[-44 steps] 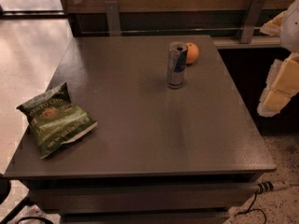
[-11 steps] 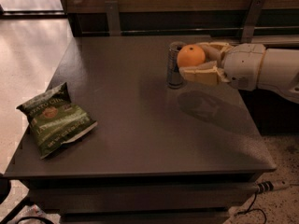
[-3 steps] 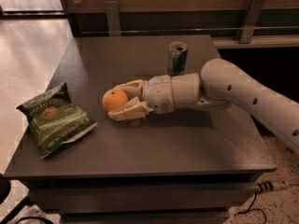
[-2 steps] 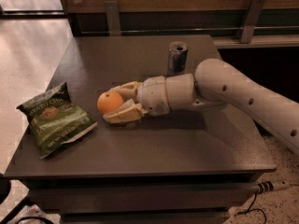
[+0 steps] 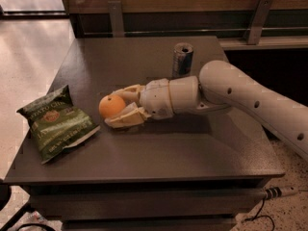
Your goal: Move orange near green jalapeno chip bag
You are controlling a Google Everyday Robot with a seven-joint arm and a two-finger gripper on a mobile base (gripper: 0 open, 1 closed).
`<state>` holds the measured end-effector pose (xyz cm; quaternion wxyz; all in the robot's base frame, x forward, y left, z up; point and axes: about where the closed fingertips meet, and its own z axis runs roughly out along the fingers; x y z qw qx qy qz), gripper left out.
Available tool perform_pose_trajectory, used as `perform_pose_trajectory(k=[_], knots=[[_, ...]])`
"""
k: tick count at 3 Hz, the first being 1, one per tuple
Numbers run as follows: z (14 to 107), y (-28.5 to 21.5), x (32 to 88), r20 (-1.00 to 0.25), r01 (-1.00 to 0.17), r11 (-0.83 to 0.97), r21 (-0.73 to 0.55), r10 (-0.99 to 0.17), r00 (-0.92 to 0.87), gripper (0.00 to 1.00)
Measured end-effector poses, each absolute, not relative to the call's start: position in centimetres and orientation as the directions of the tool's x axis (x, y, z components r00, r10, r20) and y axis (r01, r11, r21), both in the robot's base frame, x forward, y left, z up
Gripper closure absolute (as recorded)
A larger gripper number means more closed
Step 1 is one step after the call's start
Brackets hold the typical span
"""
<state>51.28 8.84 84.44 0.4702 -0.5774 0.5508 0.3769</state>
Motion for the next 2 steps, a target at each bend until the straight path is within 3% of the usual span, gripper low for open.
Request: perform_pose_trajectory(k=[2], knots=[[84.47,9.21,51.09,-0.953,-0.991,0.041,-0.128,-0.281,0.112,0.14]])
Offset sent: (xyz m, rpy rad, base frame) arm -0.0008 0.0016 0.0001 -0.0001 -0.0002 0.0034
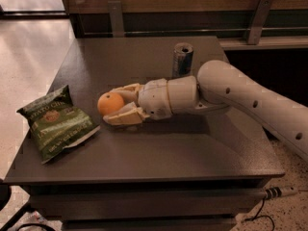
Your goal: Move orange near green jalapeno chip bag
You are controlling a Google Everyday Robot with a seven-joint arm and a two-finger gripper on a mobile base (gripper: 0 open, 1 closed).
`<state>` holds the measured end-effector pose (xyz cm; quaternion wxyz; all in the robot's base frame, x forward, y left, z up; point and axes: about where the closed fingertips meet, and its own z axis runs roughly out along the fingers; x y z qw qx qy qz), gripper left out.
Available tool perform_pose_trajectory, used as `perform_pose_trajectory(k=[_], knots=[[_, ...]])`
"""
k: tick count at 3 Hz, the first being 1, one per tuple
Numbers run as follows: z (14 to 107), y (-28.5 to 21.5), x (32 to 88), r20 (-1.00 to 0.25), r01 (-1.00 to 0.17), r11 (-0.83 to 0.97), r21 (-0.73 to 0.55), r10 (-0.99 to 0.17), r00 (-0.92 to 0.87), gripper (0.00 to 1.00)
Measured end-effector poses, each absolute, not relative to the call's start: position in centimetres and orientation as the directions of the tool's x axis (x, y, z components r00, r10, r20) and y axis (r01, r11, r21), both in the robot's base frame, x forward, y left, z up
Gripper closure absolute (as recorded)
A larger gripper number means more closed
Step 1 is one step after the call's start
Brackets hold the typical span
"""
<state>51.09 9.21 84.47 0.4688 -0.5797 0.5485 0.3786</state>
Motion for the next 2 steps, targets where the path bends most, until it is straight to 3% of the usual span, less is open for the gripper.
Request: perform_pose_trajectory(k=[1,2], knots=[[84.49,9.41,50.99,-0.953,-0.991,0.037,-0.128,-0.281,0.113,0.0],[84.49,9.41,50.99,-0.953,-0.991,0.037,-0.128,-0.281,0.113,0.0]])
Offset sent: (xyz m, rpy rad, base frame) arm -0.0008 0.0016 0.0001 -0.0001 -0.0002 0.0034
